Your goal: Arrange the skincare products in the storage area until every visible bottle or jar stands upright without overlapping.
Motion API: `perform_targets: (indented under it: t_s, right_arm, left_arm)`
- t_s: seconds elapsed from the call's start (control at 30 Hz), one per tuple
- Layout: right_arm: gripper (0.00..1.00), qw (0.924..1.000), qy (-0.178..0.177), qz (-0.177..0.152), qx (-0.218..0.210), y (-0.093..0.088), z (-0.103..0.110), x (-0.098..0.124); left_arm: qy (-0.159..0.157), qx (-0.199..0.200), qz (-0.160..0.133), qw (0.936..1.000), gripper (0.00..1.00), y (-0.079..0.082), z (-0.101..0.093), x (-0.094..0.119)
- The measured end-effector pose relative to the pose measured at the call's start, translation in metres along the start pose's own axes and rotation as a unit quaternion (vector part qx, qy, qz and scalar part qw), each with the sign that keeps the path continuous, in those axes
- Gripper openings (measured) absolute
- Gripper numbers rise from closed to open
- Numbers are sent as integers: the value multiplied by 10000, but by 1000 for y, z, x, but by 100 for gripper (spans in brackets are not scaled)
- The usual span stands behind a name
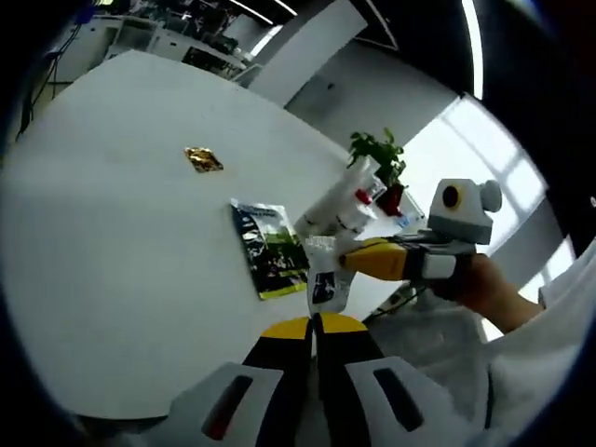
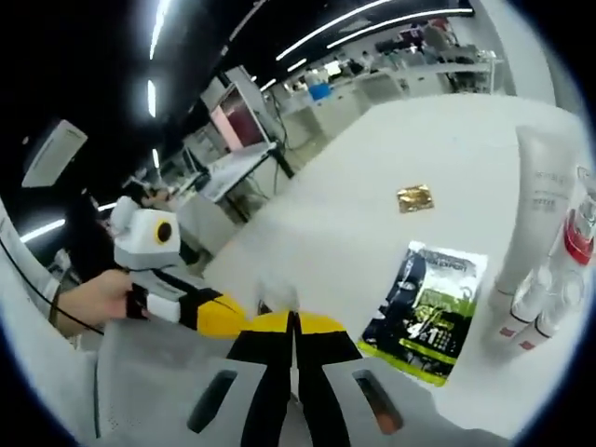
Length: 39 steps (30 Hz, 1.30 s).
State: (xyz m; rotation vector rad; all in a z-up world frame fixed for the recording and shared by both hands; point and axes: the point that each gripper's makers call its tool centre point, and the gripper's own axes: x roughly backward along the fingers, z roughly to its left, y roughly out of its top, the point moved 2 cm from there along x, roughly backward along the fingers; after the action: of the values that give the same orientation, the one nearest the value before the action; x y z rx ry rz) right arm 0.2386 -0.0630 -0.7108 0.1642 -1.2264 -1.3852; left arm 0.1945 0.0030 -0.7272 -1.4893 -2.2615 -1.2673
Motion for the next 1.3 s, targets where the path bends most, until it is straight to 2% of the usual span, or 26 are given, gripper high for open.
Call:
perform_targets:
  t_s: [0.2,0.23,0.3,0.37,0.43,0.53,0.6,0.8,1.1,1.17,1.2,1.3]
  right_arm:
    - [1,9985,-215,434,264,-10,-12,-30]
    - [1,9964,-297,558,557,-13,-16,-35]
    - [1,9935,-416,760,742,-20,-24,-46]
    - [1,9907,-480,809,979,-21,-29,-53]
    - [1,9891,-518,905,1037,-26,-36,-61]
    - [1,9874,-533,1009,1095,-31,-42,-70]
    - [1,9862,-562,1068,1135,-35,-46,-76]
    - [1,9830,-727,1175,1206,-39,-61,-88]
    - [1,9793,-770,1234,1406,-36,-68,-95]
    - [1,9768,-758,1289,1533,-36,-69,-95]
    - [1,9731,-794,1347,1694,-36,-71,-95]
    - [1,9705,-725,1341,1867,-34,-69,-98]
  left_arm:
    - [418,272,368,9981,5,-9,27,-12]
    - [499,275,414,9975,5,-9,36,-17]
    - [545,213,533,9969,5,-8,43,-22]
    - [559,235,647,9961,5,-9,48,-26]
    - [664,172,823,9942,5,-9,61,-33]
    - [761,67,984,9922,5,-10,65,-36]
    - [843,3,1097,9904,5,-9,76,-44]
    - [950,-8,1267,9874,5,-5,83,-54]
    - [998,102,1296,9865,5,-5,87,-55]
    - [984,127,1308,9864,5,-4,90,-57]
    - [981,131,1311,9864,5,-5,90,-57]
    - [962,108,1317,9866,6,-5,90,-58]
